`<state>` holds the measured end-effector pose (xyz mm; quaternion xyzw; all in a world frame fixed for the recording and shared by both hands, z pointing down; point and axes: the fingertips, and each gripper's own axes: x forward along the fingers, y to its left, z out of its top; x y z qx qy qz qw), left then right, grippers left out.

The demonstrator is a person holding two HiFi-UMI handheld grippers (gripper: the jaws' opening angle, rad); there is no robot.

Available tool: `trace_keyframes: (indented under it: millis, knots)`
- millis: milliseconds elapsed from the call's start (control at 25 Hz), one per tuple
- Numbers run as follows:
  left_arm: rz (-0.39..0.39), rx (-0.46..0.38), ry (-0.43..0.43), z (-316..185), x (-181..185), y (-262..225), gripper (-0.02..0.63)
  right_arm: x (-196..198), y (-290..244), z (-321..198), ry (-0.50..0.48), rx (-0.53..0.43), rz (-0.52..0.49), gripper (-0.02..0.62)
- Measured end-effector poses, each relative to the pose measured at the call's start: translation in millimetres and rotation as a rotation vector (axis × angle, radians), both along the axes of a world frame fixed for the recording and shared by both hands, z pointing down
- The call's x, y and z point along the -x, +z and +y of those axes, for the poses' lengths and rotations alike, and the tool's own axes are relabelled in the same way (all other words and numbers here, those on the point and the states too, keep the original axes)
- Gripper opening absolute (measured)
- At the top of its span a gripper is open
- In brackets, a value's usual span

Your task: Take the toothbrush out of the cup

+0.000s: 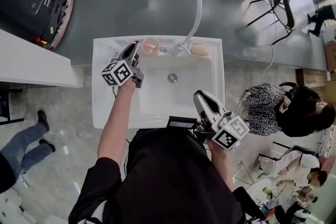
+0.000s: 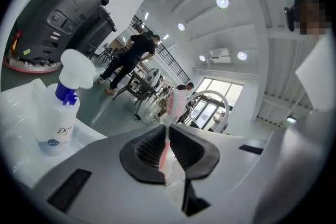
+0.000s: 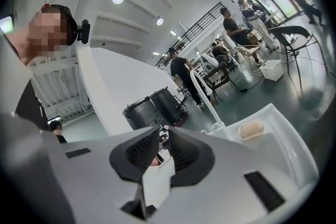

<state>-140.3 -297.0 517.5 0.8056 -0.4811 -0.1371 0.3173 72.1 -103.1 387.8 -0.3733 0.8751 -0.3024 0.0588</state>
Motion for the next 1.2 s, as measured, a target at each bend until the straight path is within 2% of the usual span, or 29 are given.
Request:
trace_keyframes:
  millis: [200,600,880,1200]
  knots:
    - [0.074,-0.060,0.034,22.3,-1.2,-44.5,0.032,1.7,-0.6,-2.0,-0.019,-0.008,-0.012,0.040]
    - [0.153,-0.165,0.124,73.8,-7.2,-120.3,0.032,14.7,-3.1,-8.6,-0.079,-0.030,-0.036,0.040]
    - [0.240,-0.260,0.243,110.5,-20.1,-165.6,0.032,21.4,-6.2,-9.0,-0.122,-0.035,-0.064,0.040]
    - [0.328,-0.314,0.339,141.7,-33.1,-199.3,0.031,28.9,-16.5,-7.1,-0.161,-0.058,-0.098,0.043]
